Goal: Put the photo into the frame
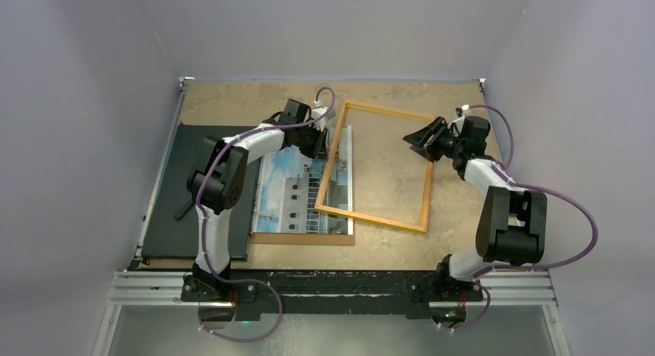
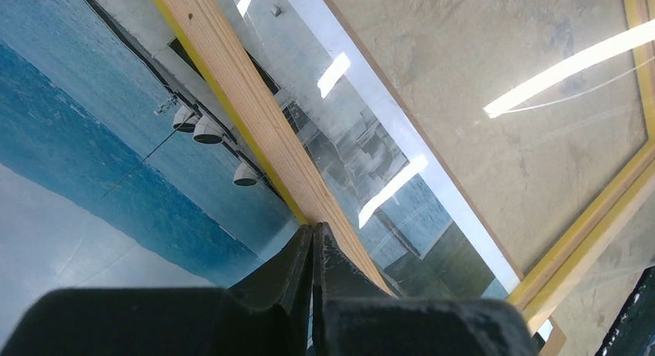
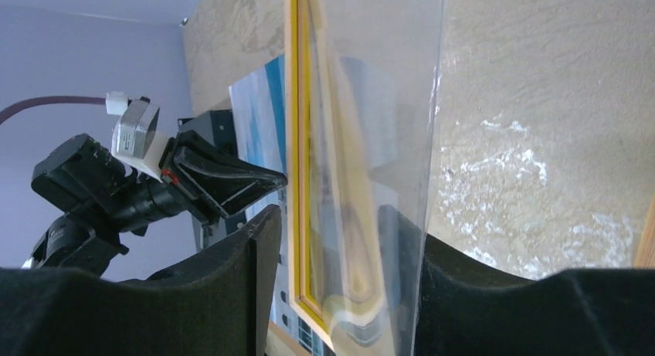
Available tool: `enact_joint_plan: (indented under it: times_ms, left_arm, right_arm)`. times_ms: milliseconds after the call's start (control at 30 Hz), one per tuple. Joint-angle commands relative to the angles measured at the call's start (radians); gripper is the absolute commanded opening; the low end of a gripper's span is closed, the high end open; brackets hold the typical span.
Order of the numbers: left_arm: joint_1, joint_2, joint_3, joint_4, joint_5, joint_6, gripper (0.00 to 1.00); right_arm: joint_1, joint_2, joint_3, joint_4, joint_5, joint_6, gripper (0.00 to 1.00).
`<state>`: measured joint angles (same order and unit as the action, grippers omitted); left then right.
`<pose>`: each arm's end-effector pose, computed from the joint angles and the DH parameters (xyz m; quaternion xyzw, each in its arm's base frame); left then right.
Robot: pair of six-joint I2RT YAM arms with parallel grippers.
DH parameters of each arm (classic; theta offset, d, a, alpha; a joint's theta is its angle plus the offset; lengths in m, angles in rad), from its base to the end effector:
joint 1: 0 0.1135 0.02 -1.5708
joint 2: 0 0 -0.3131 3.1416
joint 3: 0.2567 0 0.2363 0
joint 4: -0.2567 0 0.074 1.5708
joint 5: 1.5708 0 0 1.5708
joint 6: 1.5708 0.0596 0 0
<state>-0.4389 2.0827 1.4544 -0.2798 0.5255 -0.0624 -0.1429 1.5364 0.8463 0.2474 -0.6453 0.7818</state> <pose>0.4135 -0.2271 0.2017 0.2539 0.8812 -0.3159 0.2434 0.3353 -0.0120 0.2751 0.2058 0.7929 0.4136 0.3972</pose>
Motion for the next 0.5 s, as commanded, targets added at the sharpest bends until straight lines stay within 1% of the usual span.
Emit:
enact_joint_plan:
  times_ms: [0, 133, 400, 467]
  left_arm:
    - [-0.004, -0.010, -0.031, -0.019, -0.019, -0.004, 0.00]
    - [-0.005, -0.009, -0.029, -0.019, -0.021, -0.007, 0.00]
    - [-0.004, -0.016, -0.026, -0.022, -0.027, -0.010, 0.00]
    - [-0.004, -0.016, -0.026, -0.023, -0.028, -0.010, 0.00]
  right_arm:
    - [0.003, -0.088, 0.017, -0.111, 0.008, -0.046, 0.54]
    - [0.004, -0.123, 0.021, -0.172, 0.025, -0.067, 0.54]
    - [0.003, -0.198, 0.009, -0.256, 0.049, -0.110, 0.61]
    - [0.003, -0.207, 0.020, -0.293, 0.065, -0.127, 0.64]
